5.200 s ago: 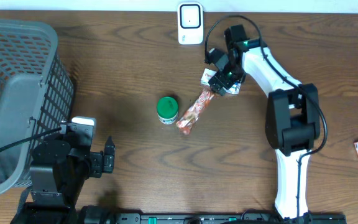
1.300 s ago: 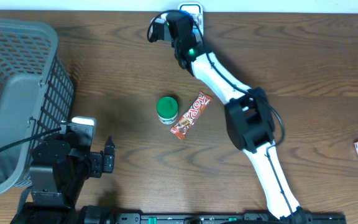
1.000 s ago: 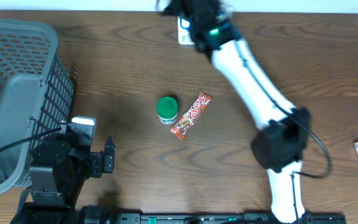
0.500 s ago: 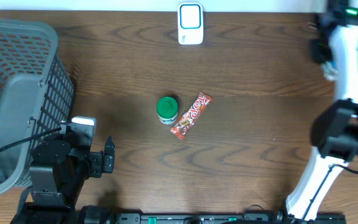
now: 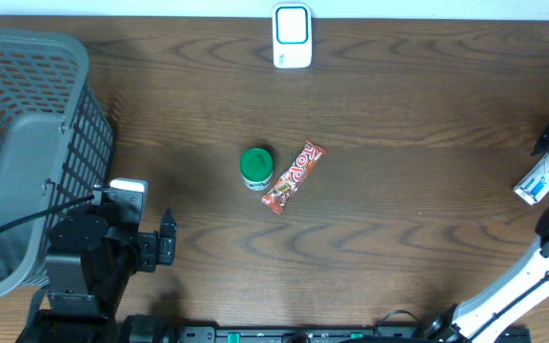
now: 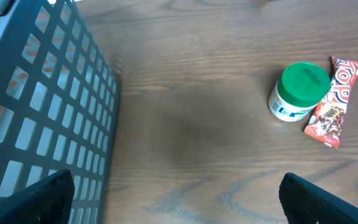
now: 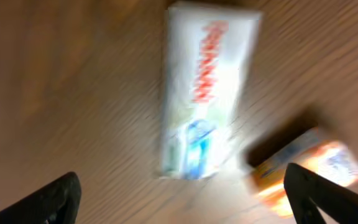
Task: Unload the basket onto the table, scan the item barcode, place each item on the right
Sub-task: 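Carry the Panadol box to the right edge and release it, then move the right gripper back to the red TOP bar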
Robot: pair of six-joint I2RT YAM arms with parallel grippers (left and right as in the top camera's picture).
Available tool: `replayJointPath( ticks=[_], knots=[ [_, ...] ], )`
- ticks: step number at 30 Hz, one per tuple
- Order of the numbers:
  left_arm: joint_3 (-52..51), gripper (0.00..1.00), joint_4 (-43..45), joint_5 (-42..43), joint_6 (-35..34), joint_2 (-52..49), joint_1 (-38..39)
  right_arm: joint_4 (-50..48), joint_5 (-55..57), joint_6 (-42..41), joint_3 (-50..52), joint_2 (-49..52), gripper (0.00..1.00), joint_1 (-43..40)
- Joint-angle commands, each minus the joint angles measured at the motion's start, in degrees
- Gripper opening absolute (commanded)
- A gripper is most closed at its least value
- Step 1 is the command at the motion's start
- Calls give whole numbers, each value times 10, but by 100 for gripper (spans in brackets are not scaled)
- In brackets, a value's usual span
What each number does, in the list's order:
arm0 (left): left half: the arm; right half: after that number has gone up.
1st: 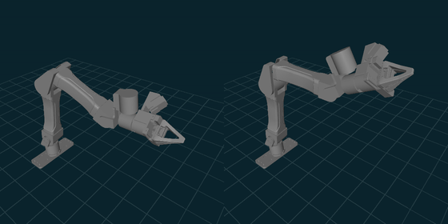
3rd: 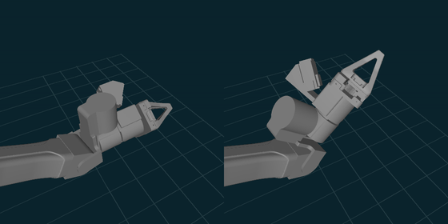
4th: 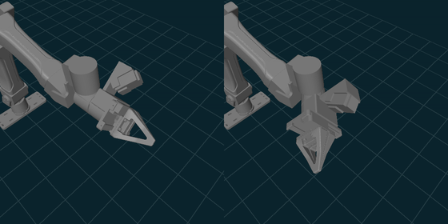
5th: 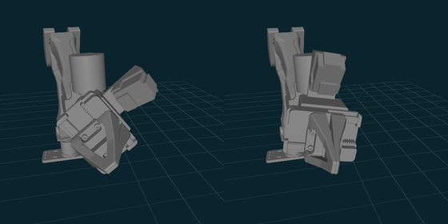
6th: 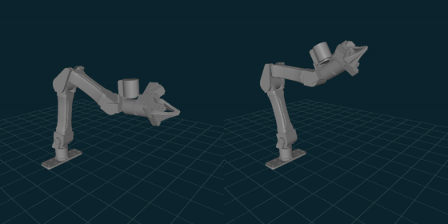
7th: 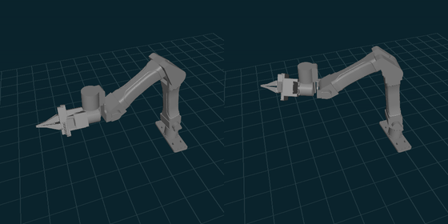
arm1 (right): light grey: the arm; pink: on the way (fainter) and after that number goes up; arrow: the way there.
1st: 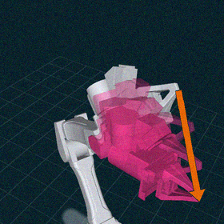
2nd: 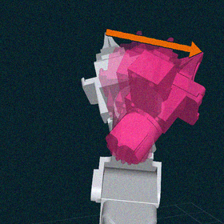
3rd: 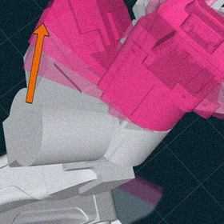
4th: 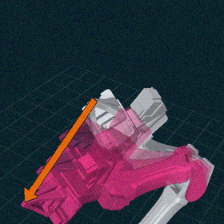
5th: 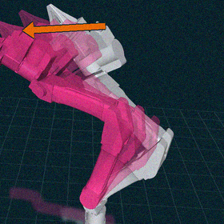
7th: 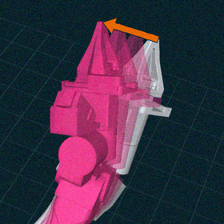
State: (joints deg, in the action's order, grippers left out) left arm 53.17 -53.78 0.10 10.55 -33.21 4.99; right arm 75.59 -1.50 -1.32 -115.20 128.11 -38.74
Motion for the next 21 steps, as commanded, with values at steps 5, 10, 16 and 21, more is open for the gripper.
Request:
replayJointPath(
  ticks=[5, 10, 16, 21],
  knots=[
    [6, 99, 0, 3, 5, 4, 2, 49, -242, -17, -59, -21, 99, 46],
    [6, 99, 0, 3, 5, 4, 2, 68, -237, -83, -59, -29, 99, 156],
    [6, 99, 0, 3, 5, 4, 2, 47, -195, -151, -54, -28, 99, 349],
    [6, 99, 0, 3, 5, 4, 2, -14, -128, -236, -46, -20, 99, 491]
  ],
)
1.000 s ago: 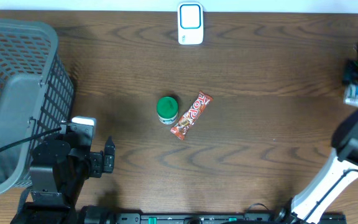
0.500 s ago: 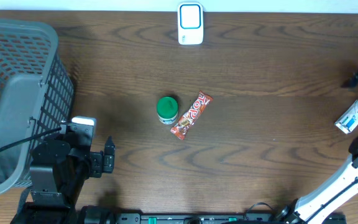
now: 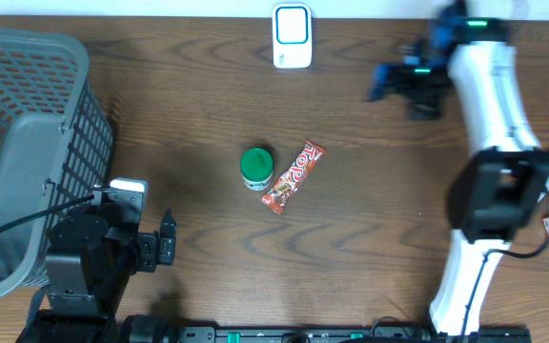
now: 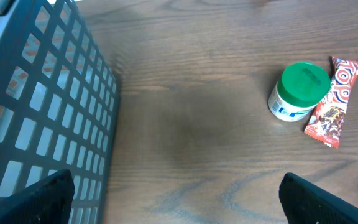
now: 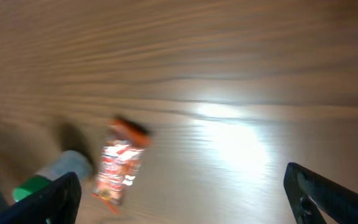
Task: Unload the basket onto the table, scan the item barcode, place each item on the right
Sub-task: 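Move the right gripper back to the red TOP bar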
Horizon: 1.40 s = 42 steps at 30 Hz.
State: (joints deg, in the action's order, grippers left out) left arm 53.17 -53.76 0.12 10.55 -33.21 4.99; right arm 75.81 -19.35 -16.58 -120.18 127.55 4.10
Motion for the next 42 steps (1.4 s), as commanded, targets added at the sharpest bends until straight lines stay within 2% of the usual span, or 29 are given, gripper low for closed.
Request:
replayJointPath(
  ticks=[1, 4, 8, 16, 20, 23, 26, 30, 33, 37, 39, 42],
  knots=[
    [6, 99, 0, 3, 5, 4, 2, -28, 60, -98, 9, -12, 99, 82],
    [6, 100, 0, 3, 5, 4, 2, -56, 65, -148, 30, 3, 97, 134],
    [6, 99, 0, 3, 5, 4, 2, -88, 69, -199, 57, 34, 75, 180],
    [6, 99, 0, 3, 5, 4, 2, -86, 78, -227, 57, 99, 72, 205],
    [6, 99, 0, 3, 5, 4, 2, -54, 94, -228, 57, 120, 63, 204],
    [6, 99, 0, 3, 5, 4, 2, -38, 106, -228, 57, 121, 52, 203],
    [6, 99, 0, 3, 5, 4, 2, -32, 107, -228, 57, 121, 56, 204],
    [6, 99, 0, 3, 5, 4, 2, -3, 100, -219, 56, 118, 75, 202],
    [6, 99, 0, 3, 5, 4, 2, 28, 99, -220, 56, 109, 81, 200],
    [6, 99, 0, 3, 5, 4, 2, 52, 67, -241, 56, 103, 85, 207],
    [6, 99, 0, 3, 5, 4, 2, 48, 62, -257, 57, 104, 99, 214],
    [6, 99, 0, 3, 5, 4, 2, 19, 79, -297, 59, 104, 99, 230]
  ],
)
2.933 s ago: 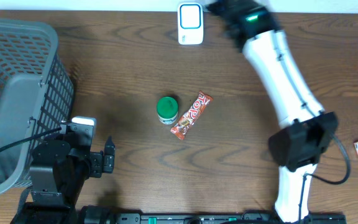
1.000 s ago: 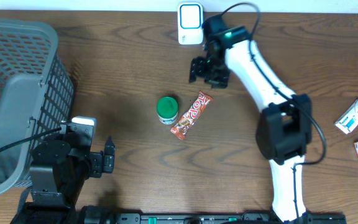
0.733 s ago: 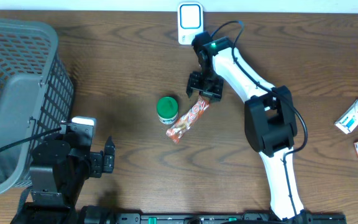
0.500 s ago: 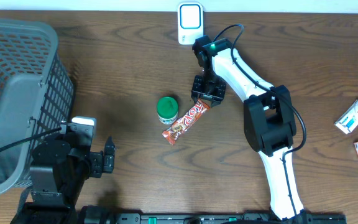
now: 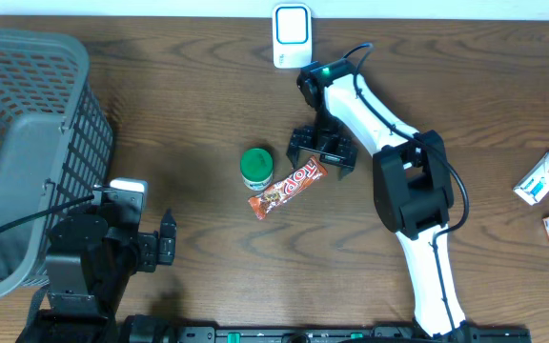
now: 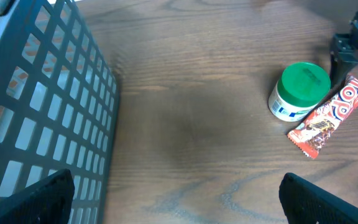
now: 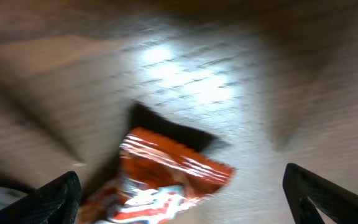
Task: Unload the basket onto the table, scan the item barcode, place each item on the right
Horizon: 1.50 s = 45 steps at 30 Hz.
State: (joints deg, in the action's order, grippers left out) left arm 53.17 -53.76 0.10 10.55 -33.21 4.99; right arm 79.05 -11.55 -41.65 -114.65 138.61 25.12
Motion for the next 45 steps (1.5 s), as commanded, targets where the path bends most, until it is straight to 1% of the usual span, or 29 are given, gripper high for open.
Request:
replayJointPath(
  ticks=[1, 3, 4, 5, 6, 7, 8, 10, 12, 13, 14, 16, 21, 23, 27, 29, 32, 36, 38, 40, 45],
  knots=[
    [6, 99, 0, 3, 5, 4, 2, -21, 3, -56, 4, -7, 99, 24],
    [6, 99, 0, 3, 5, 4, 2, -35, 11, -80, 7, -7, 99, 34],
    [6, 99, 0, 3, 5, 4, 2, -42, 14, -91, 10, -7, 96, 39],
    [6, 99, 0, 3, 5, 4, 2, -46, 17, -102, 14, -7, 89, 43],
    [6, 99, 0, 3, 5, 4, 2, -49, 20, -113, 20, -7, 80, 47],
    [6, 99, 0, 3, 5, 4, 2, -51, 23, -122, 26, -7, 68, 49],
    [6, 99, 0, 3, 5, 4, 2, -56, 26, -132, 36, -7, 52, 52],
    [6, 99, 0, 3, 5, 4, 2, -67, 27, -137, 55, -7, 25, 54],
    [6, 99, 0, 3, 5, 4, 2, -73, 28, -136, 75, -7, 11, 53],
    [6, 99, 0, 3, 5, 4, 2, -73, 33, -136, 81, -7, 3, 53],
    [6, 99, 0, 3, 5, 4, 2, -70, 41, -136, 83, -7, 1, 51],
    [6, 99, 0, 3, 5, 4, 2, -61, 57, -115, 83, -11, 1, 41],
    [6, 99, 0, 3, 5, 4, 2, -60, 57, 0, 82, -53, 1, 10],
    [6, 99, 0, 3, 5, 4, 2, -72, 38, 87, 82, -83, 1, -4],
    [6, 99, 0, 3, 5, 4, 2, -101, -85, 340, 82, -144, 1, -35],
    [6, 99, 0, 3, 5, 4, 2, -109, -133, 415, 82, -162, 1, -46],
    [6, 99, 0, 3, 5, 4, 2, -113, -251, 563, 82, -185, 1, -64],
    [6, 99, 0, 3, 5, 4, 2, -72, -443, 755, 82, -197, 1, -83],
    [6, 99, 0, 3, 5, 4, 2, -32, -506, 849, 82, -197, 1, -89],
    [6, 99, 0, 3, 5, 4, 2, -11, -523, 915, 86, -197, 1, -94],
    [6, 99, 0, 3, 5, 4, 2, -20, -527, 1014, 117, -194, 1, -95]
  ],
)
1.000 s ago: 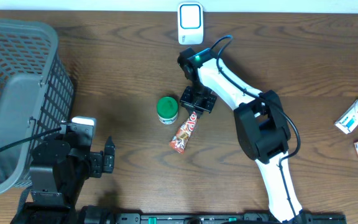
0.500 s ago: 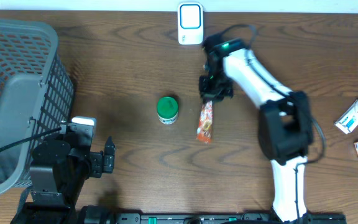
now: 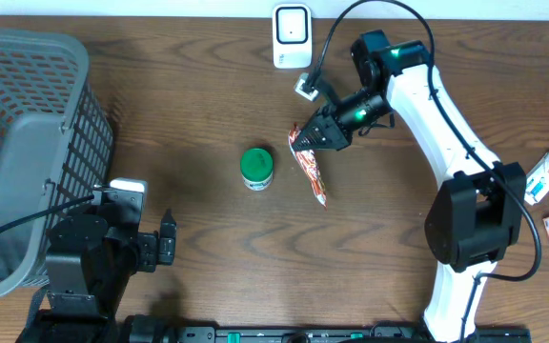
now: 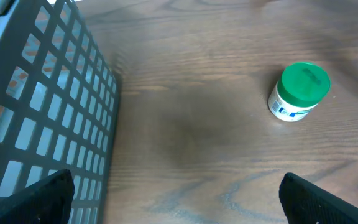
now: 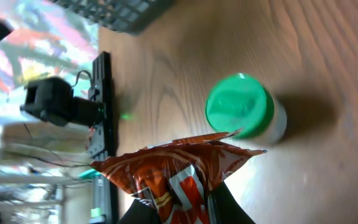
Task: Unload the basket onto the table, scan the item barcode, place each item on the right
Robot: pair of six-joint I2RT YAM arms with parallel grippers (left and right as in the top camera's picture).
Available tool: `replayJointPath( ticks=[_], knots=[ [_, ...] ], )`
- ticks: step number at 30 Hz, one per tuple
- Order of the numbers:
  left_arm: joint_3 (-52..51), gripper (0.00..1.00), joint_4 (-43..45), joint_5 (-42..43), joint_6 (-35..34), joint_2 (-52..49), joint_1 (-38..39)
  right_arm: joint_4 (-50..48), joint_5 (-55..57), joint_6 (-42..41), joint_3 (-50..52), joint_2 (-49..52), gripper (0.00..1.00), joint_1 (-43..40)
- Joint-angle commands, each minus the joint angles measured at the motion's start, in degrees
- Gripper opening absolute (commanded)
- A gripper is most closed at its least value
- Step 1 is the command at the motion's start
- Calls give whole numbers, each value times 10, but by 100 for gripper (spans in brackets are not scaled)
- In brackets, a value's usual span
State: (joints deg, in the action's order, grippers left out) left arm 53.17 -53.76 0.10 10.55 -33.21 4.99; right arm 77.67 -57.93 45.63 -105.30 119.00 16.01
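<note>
A red-orange candy bar wrapper (image 3: 309, 164) hangs off the table, with my right gripper (image 3: 330, 129) shut on its upper end. In the right wrist view the crumpled wrapper (image 5: 174, 167) sits between the dark fingers (image 5: 143, 213). The white scanner (image 3: 292, 36) stands at the table's back edge, a little farther back and to the left of the held bar. My left gripper (image 4: 179, 205) stays open near the front left, nothing between its fingers.
A green-lidded jar (image 3: 256, 168) stands just left of the hanging bar, also seen as the jar (image 4: 299, 91) and the jar (image 5: 241, 112). A grey mesh basket (image 3: 27, 143) fills the left side. A white box (image 3: 546, 178) and an orange packet lie at the right edge.
The right gripper stood open over the candy bar, which lay beside the jar. Now it is shut on the bar and holds it up off the table. The left arm is unchanged.
The right gripper was first at the far right edge over the white box, with the bar lying by the jar. Then it was at the back right near the scanner. Then it stood over the bar, which had turned. Now it holds the bar in the air.
</note>
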Motion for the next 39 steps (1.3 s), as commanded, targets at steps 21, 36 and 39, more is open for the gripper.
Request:
replayJointPath(
  ticks=[21, 36, 39],
  knots=[
    [6, 99, 0, 3, 5, 4, 2, -375, -120, 109, 150, 2, 18, 0],
    [6, 99, 0, 3, 5, 4, 2, -392, 254, -215, 150, -19, 99, 12],
    [6, 99, 0, 3, 5, 4, 2, -386, 299, -220, 150, -19, 99, 12]
  ],
)
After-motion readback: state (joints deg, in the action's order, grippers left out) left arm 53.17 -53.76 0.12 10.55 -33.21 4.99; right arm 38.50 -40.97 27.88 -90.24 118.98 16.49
